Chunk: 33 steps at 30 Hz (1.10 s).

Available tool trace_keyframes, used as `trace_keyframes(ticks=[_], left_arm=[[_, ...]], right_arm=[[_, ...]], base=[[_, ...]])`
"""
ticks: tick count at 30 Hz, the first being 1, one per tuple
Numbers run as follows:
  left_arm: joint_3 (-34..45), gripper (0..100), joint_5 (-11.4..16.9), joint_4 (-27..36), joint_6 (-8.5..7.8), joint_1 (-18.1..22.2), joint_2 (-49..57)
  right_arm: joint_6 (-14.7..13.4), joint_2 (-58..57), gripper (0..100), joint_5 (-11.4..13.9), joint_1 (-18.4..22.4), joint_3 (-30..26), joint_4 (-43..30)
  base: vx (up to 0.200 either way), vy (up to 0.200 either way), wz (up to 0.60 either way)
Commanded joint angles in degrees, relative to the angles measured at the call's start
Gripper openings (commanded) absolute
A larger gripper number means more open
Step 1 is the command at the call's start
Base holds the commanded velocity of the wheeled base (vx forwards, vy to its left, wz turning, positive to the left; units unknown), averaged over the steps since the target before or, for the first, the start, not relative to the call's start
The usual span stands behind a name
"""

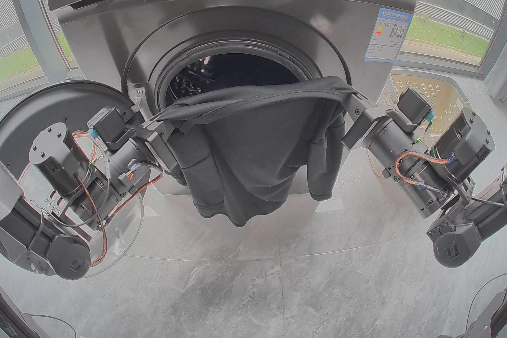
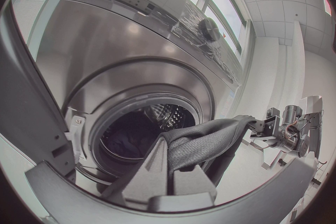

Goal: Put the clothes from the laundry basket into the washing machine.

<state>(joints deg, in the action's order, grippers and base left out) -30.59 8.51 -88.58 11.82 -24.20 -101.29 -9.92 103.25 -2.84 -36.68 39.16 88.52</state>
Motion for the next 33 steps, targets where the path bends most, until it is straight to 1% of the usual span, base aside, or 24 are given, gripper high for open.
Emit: trace_keyframes(ticks=[1,3,7,9,10,12,13,15,16,18,21,22,24,27,28,30,32,33], left_arm=[[-0.5,0,-0.1,0.0,0.04,-1.1,-1.3],[-0.6,0,-0.1,0.0,0.04,-1.1,-1.3],[-0.9,0,0.0,0.0,0.04,-1.6,-1.3],[-1.1,0,0.0,0.0,0.04,-3.0,-1.5],[-1.1,0,0.2,0.0,0.04,-4.7,-2.2],[-1.2,0,0.2,0.0,-0.05,-5.7,-2.4],[-2.1,0,0.7,0.0,-0.05,-7.4,-3.2],[-2.8,0,0.8,0.0,0.04,-8.1,-3.6],[-3.9,0,0.8,0.0,0.04,-8.8,-4.4],[-4.9,0,1.0,0.0,0.22,-8.8,-4.7],[-6.9,0,0.7,0.0,0.57,-8.8,-4.6],[-7.6,0,0.2,0.0,0.57,-8.7,-4.6],[-8.3,0,0.0,0.0,0.57,-8.3,-4.6],[-8.7,0,-0.1,0.0,0.22,-8.1,-4.2],[-8.7,0,-0.1,0.0,0.22,-8.1,-4.2],[-9.2,0,-0.2,0.0,0.13,-8.1,-3.9],[-9.2,0,-0.2,0.0,0.13,-8.1,-3.9],[-9.9,0,-0.2,0.0,0.13,-8.1,-3.7]], right_arm=[[0.1,-0.3,0,0.0,0.6,-0.2,0.0],[0.1,-0.3,0,0.1,1.2,-0.3,0.0],[0.1,-0.2,0,0.1,1.0,-0.3,0.0],[0.1,-0.2,0,0.0,0.6,-0.3,0.0],[0.0,-0.1,0,0.1,0.4,-0.7,0.0],[0.0,0.1,0,0.2,0.3,-1.0,-0.2],[-0.1,0.6,0,0.5,-0.1,-2.4,-0.2],[-0.1,1.5,0,0.6,-0.7,-3.0,-0.2],[-0.2,3.4,0,0.6,-1.6,-4.3,0.1],[-0.8,5.1,0,0.5,-3.5,-5.8,0.1],[-0.8,6.8,0,0.4,-4.9,-7.5,0.1],[-0.9,7.5,100,0.5,-5.1,-7.7,0.1],[-0.8,8.7,100,0.6,-5.4,-8.3,0.0],[-0.6,10.5,100,0.6,-7.2,-12.6,0.0],[-0.6,10.7,100,0.6,-7.3,-12.9,0.0],[-0.6,12.8,100,0.6,-9.5,-16.5,0.0],[-0.6,12.8,100,0.6,-9.5,-16.5,0.0],[-0.7,15.0,100,0.5,-11.3,-19.3,0.1]], base=[[0.0,0.0,0.0],[0.0,0.0,0.0],[0.0,0.0,0.0],[0.0,0.0,0.0],[0.0,0.0,0.0],[0.0,0.0,0.0],[0.0,0.0,0.0],[0.0,0.0,0.0],[0.0,0.0,0.0],[0.0,0.0,0.0],[0.0,0.0,0.0],[0.0,0.0,0.0],[0.0,0.0,0.0],[0.0,0.0,0.0],[0.0,0.0,0.0],[0.0,0.0,0.0],[0.0,0.0,0.0],[0.0,0.0,0.0]])
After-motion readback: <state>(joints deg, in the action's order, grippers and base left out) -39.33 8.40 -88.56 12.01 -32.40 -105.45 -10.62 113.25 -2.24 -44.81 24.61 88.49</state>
